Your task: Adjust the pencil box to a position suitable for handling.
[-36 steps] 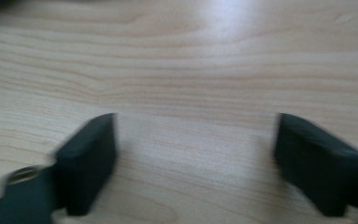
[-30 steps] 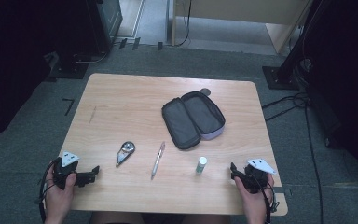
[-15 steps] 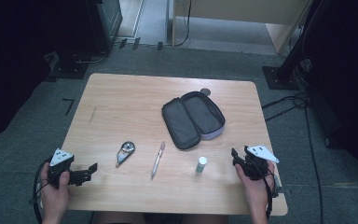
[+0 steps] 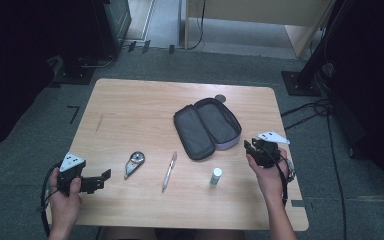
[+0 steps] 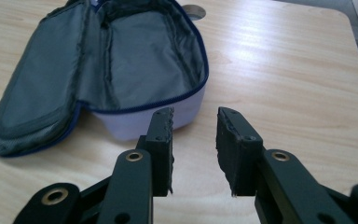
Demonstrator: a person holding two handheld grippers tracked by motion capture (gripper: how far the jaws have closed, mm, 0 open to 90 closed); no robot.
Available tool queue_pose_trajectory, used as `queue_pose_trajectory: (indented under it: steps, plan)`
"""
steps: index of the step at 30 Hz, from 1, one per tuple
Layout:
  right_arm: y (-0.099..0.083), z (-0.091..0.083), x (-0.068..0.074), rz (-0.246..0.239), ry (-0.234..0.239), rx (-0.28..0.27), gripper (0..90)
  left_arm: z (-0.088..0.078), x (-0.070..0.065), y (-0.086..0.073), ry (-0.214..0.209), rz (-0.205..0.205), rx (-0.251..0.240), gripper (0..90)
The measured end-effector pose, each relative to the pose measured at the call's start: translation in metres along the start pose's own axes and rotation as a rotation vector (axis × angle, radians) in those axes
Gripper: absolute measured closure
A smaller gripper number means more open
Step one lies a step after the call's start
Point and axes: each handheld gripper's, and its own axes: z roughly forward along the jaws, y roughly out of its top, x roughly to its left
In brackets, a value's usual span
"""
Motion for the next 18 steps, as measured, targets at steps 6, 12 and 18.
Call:
queue_pose_trajectory:
  steps: [6, 12, 18]
  plan:
    - [0.015, 0.020, -0.003, -0.036, 0.004, 0.008, 64.3, 0.008, -0.011, 0.006, 0.014, 0.032, 0.016, 0.0]
    - [0.023, 0.038, -0.006, -0.028, 0.018, 0.017, 58.2, 0.015, -0.017, 0.015, -0.043, 0.030, -0.013, 0.0]
    - [0.027, 0.052, -0.010, 0.003, 0.005, 0.040, 56.9, 0.027, -0.035, 0.033, -0.099, 0.066, -0.016, 0.0]
